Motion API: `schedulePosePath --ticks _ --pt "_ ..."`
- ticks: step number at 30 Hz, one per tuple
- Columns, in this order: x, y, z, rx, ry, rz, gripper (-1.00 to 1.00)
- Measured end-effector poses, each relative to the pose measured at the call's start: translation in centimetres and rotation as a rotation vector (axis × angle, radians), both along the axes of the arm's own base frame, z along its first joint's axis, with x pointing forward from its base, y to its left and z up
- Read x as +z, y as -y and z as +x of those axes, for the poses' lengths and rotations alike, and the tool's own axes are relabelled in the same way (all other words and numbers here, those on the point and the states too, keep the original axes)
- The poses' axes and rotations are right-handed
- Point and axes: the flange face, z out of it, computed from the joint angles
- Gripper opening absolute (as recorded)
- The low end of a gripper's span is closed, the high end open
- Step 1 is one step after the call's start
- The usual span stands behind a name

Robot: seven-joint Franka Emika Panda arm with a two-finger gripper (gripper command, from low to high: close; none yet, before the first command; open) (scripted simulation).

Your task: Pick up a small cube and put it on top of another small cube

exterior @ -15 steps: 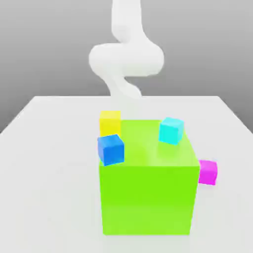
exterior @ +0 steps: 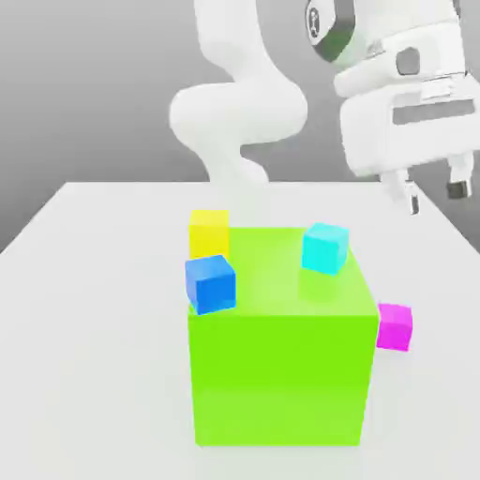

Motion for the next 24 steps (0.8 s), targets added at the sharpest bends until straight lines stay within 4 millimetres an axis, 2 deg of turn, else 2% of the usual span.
schedulePosePath --ticks 3,6,11,13,19,20,24 --pt "-5.3 -2.6 -3.1 0.137 -0.057 -0.058 0.0" --pt "-10.2 -4.3 -6.8 0.275 -0.111 -0.121 0.0" --pt "-17.4 -5.2 -13.5 0.501 -0.188 -0.232 0.0" --pt "-19.3 -5.4 -14.6 0.542 -0.197 -0.249 0.0" --pt "-24.4 -5.2 -14.7 0.54 -0.203 -0.25 0.0" --pt "-24.9 -5.1 -14.7 0.54 -0.203 -0.25 -1.0" --pt "-24.9 -5.1 -14.7 0.54 -0.203 -0.251 -1.0"
